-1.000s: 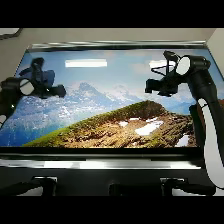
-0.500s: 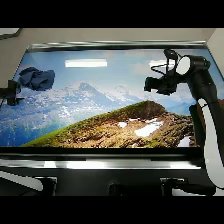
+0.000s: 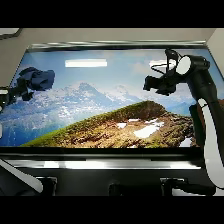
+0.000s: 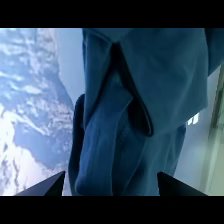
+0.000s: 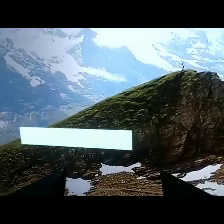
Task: Fold the shirts.
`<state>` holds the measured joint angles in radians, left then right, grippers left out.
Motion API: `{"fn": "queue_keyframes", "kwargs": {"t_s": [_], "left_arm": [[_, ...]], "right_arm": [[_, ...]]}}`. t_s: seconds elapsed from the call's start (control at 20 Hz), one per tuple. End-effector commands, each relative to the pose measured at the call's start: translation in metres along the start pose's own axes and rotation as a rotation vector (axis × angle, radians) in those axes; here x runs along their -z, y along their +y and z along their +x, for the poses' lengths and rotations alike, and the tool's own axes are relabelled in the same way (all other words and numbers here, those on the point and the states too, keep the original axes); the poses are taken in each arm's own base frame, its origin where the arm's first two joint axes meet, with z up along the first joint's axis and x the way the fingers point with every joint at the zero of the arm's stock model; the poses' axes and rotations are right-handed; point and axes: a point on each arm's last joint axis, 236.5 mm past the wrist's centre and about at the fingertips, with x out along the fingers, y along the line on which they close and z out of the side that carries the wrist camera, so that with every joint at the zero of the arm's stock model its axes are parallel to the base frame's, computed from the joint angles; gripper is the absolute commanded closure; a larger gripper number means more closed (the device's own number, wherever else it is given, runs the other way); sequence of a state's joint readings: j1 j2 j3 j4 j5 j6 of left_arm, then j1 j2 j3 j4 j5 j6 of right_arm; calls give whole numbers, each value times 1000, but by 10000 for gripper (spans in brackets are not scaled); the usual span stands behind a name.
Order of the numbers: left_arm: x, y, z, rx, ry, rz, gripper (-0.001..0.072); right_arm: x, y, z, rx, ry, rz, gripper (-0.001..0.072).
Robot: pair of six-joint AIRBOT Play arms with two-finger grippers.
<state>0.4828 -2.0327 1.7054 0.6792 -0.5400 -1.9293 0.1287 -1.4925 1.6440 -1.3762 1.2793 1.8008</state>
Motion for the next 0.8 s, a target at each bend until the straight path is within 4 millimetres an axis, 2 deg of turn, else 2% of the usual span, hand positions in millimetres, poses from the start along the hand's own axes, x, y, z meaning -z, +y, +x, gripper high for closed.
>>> {"fn": "queue_keyframes", "kwargs": {"t_s": [0.0, 0.1, 0.2, 0.25, 0.3, 0.35, 0.4, 0.45, 0.5, 0.55, 0.65, 0.75], "left_arm": [[14, -6, 32, 46, -27, -52, -8], [18, -7, 41, 53, -42, -51, 8], [15, -9, 44, 64, -73, -48, 269], [13, -9, 44, 67, -82, -48, 361], [17, -7, 44, 60, -64, -45, 594], [26, -7, 42, 48, -21, -15, 679], [33, -12, 37, 48, 10, 40, 681], [36, -29, 26, 71, 15, 125, 682], [38, -57, 9, 113, -1, 239, 683], [39, -96, -17, 173, -35, 382, 683], [57, -181, -91, 310, -106, 676, 684], [105, -252, -186, 432, -130, 931, 683]], "right_arm": [[8, 3, 0, -11, 35, 31, 28], [12, 5, 0, -18, 52, 40, 28], [14, 5, 0, -16, 60, 55, 28], [14, 5, 0, -16, 60, 55, 28], [15, 4, -1, -15, 62, 55, 28], [15, 4, 0, -14, 61, 55, 28], [14, 3, -1, -9, 58, 51, 28], [12, -2, -4, 13, 47, 34, 28], [8, -11, -10, 51, 24, 2, 28], [3, -21, -18, 100, -8, -29, 28], [-11, -44, -47, 214, -94, -97, 28], [-23, -58, -86, 297, -183, -150, 27]]}}
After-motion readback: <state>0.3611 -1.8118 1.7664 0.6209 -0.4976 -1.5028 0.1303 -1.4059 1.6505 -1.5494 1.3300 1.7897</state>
